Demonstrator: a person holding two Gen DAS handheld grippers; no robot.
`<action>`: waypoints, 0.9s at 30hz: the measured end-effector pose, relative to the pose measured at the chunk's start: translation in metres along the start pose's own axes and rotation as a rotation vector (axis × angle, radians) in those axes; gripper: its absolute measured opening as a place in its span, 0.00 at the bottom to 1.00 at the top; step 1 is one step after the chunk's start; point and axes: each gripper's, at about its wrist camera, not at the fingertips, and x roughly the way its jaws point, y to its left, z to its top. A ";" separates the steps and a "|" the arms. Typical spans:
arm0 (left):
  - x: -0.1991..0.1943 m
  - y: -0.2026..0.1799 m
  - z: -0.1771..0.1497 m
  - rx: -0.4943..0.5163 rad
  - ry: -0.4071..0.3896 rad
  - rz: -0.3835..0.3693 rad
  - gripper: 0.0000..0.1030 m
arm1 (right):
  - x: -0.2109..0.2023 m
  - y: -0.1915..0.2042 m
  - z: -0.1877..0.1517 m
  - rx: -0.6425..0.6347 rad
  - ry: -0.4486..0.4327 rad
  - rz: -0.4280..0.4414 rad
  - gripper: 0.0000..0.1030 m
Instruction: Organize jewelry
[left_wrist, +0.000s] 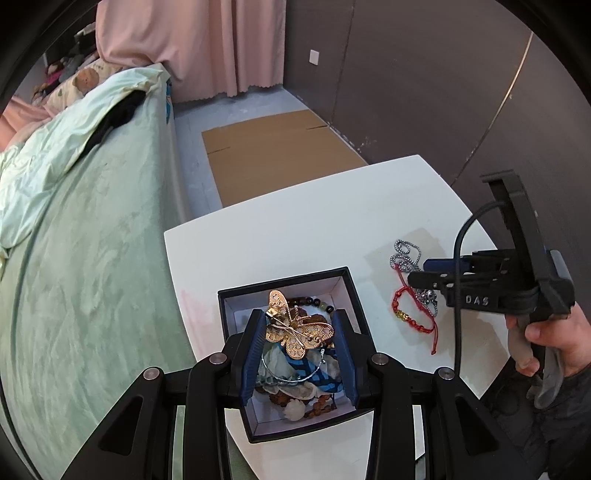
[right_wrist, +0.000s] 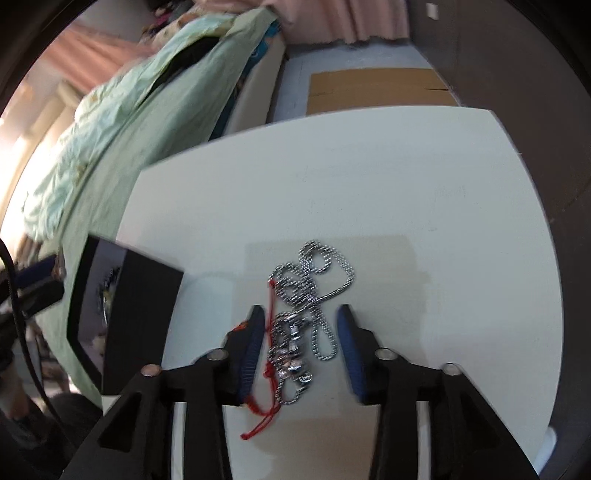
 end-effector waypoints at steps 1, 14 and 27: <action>0.001 0.000 0.000 -0.001 0.001 0.000 0.37 | 0.001 0.002 -0.001 -0.016 0.003 -0.024 0.22; 0.013 -0.002 -0.008 -0.007 0.028 -0.009 0.37 | -0.046 -0.004 -0.005 0.015 -0.091 0.073 0.11; -0.005 0.009 -0.011 -0.080 0.007 -0.081 0.61 | -0.110 0.019 -0.001 0.021 -0.241 0.134 0.11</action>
